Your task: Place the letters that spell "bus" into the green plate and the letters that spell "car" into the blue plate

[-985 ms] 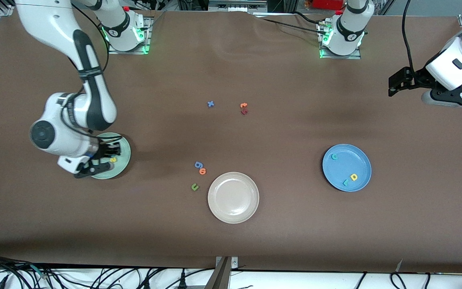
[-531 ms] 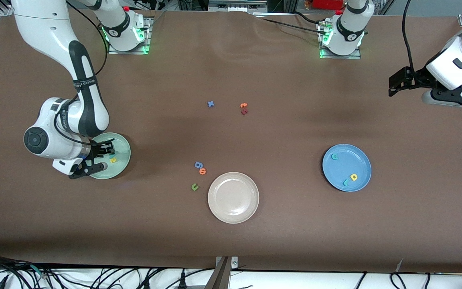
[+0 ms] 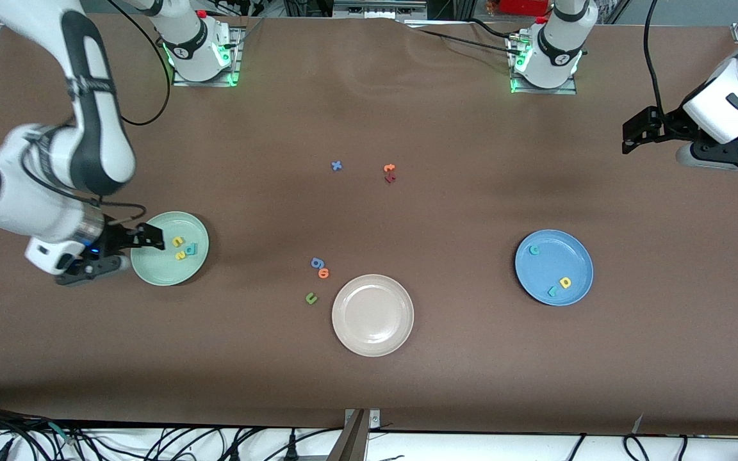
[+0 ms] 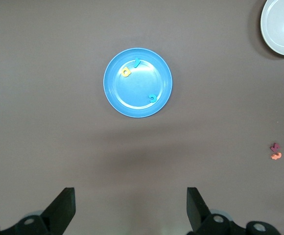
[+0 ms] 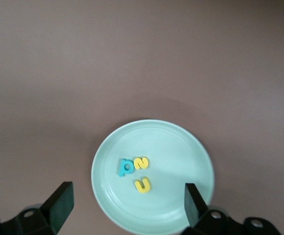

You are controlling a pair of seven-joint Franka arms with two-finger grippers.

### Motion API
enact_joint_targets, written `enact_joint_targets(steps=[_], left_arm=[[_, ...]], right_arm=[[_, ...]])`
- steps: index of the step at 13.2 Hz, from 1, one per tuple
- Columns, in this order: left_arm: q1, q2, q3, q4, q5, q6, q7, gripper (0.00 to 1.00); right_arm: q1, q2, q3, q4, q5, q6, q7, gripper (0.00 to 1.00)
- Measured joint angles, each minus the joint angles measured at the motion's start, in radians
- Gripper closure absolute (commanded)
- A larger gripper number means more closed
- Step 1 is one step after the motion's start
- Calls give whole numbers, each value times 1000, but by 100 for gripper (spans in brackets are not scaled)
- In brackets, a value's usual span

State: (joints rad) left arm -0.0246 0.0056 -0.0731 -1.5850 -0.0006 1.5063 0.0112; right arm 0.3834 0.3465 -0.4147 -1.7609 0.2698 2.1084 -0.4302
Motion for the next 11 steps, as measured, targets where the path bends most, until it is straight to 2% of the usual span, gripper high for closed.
enact_joint_targets(steps=[2, 3, 6, 8, 11], left_arm=[[0, 0, -1, 1, 0, 0, 0, 0], [0, 0, -1, 1, 0, 0, 0, 0], [0, 0, -1, 1, 0, 0, 0, 0], [0, 0, -1, 2, 0, -1, 0, 0], [0, 0, 0, 3, 0, -1, 0, 0]], right_arm=[[-31, -81, 5, 48, -87, -71, 0, 0], [-62, -106, 28, 88, -128, -146, 0, 0], [-200, -133, 174, 280, -185, -395, 64, 0], [-261, -137, 243, 396, -237, -489, 91, 0], [-279, -138, 277, 457, -258, -565, 107, 0]])
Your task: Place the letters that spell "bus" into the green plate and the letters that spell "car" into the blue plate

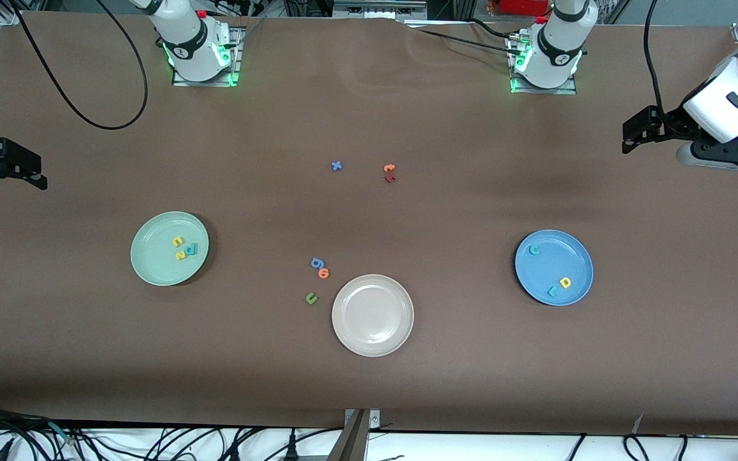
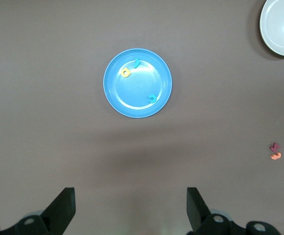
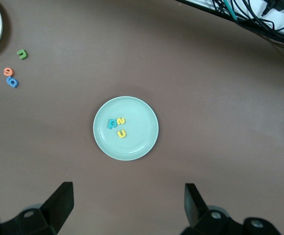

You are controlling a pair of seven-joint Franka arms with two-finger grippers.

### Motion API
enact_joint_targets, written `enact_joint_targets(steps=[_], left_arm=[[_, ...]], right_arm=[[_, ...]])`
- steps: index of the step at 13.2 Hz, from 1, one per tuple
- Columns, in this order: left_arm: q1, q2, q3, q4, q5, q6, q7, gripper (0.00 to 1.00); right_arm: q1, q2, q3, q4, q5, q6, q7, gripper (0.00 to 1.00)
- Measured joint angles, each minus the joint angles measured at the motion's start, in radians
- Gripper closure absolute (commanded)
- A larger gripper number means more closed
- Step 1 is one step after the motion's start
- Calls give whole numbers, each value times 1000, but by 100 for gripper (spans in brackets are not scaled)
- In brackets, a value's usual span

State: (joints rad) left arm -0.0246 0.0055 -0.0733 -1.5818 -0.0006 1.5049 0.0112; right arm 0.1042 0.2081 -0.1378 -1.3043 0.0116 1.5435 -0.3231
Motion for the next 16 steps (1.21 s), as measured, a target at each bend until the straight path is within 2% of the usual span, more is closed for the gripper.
enact_joint_targets(steps=[8, 11, 16], left_arm=[[0, 0, 0, 2, 0, -1, 0, 0], [0, 0, 0, 2, 0, -1, 0, 0], [0, 0, 0, 2, 0, -1, 0, 0]], right_arm=[[0, 7, 14, -5, -1, 10, 3, 0], [-1, -10, 13, -38, -3, 87, 4, 0], [-11, -44, 13, -92, -3, 95, 5, 0]])
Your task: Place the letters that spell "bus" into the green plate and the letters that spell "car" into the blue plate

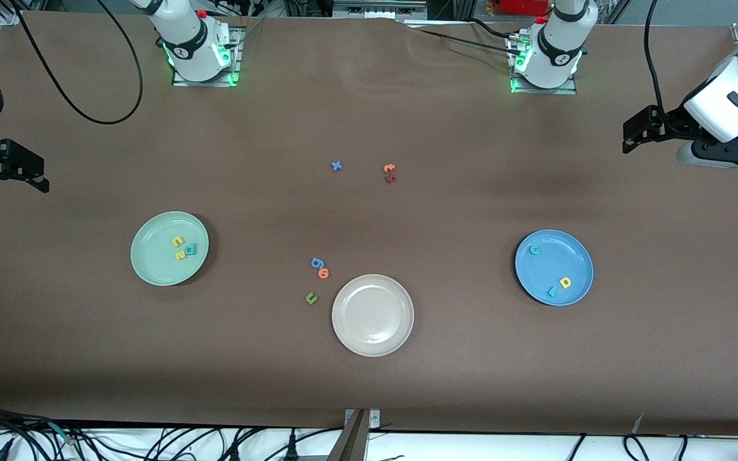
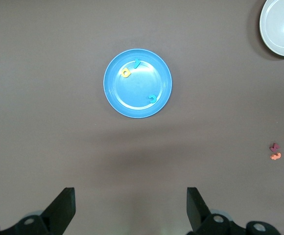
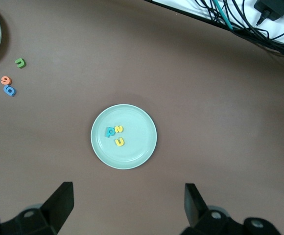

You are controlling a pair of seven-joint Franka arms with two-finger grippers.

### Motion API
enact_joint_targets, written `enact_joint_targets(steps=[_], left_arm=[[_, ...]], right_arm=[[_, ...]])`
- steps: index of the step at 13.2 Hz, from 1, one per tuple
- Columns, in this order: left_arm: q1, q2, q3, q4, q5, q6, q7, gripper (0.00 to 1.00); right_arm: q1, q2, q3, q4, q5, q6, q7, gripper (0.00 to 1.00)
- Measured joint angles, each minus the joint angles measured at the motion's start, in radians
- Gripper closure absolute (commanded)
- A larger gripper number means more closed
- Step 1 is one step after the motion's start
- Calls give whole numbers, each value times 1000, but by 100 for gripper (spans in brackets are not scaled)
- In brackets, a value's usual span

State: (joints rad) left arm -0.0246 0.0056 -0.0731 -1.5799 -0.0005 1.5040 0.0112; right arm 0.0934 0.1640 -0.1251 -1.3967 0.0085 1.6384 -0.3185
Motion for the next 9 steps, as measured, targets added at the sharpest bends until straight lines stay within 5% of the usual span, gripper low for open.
enact_joint_targets(steps=[9], left_arm=[[0, 0, 0, 0, 0, 0, 0, 0]], right_arm=[[0, -1, 34, -5, 0, -16, 232, 0]])
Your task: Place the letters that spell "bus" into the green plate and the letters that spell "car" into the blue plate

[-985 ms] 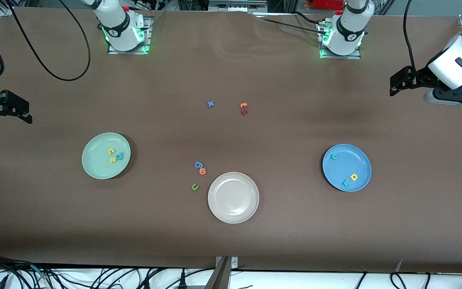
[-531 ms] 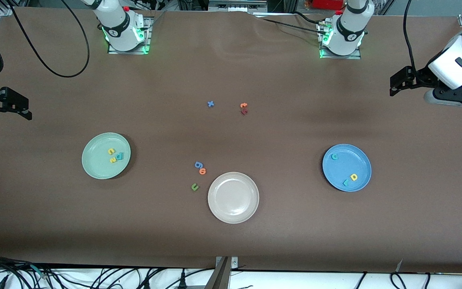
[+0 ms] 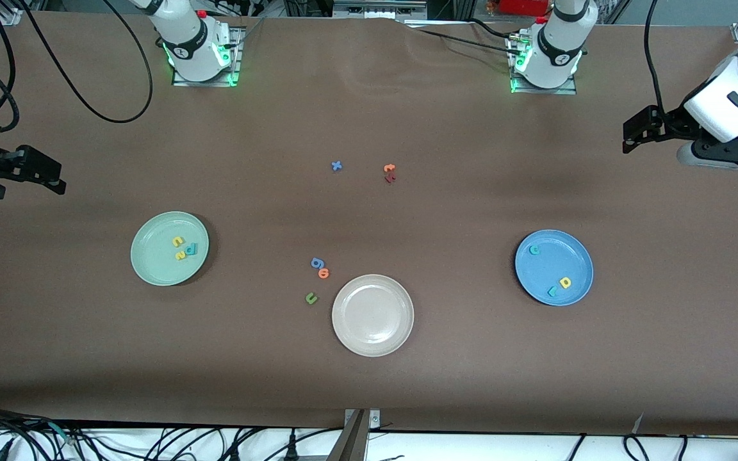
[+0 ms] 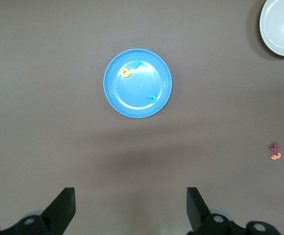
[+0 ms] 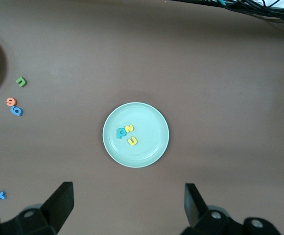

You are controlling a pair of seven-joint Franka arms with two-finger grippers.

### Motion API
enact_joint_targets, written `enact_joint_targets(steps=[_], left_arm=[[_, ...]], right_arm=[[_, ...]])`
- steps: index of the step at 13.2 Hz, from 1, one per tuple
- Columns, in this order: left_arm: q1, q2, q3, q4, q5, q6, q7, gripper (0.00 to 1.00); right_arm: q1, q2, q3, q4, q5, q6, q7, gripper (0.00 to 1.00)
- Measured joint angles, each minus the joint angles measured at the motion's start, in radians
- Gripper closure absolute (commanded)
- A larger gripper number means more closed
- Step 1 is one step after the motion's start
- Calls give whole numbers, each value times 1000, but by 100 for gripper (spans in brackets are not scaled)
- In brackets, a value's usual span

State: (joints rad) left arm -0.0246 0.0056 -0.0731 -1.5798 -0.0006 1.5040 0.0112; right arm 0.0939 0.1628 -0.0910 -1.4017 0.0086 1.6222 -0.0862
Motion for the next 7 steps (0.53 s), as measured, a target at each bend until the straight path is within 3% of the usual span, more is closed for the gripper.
enact_joint_targets(steps=[7], left_arm=[[0, 0, 0, 0, 0, 0, 0, 0]], right_arm=[[0, 0, 3, 0, 15, -2, 121, 0]])
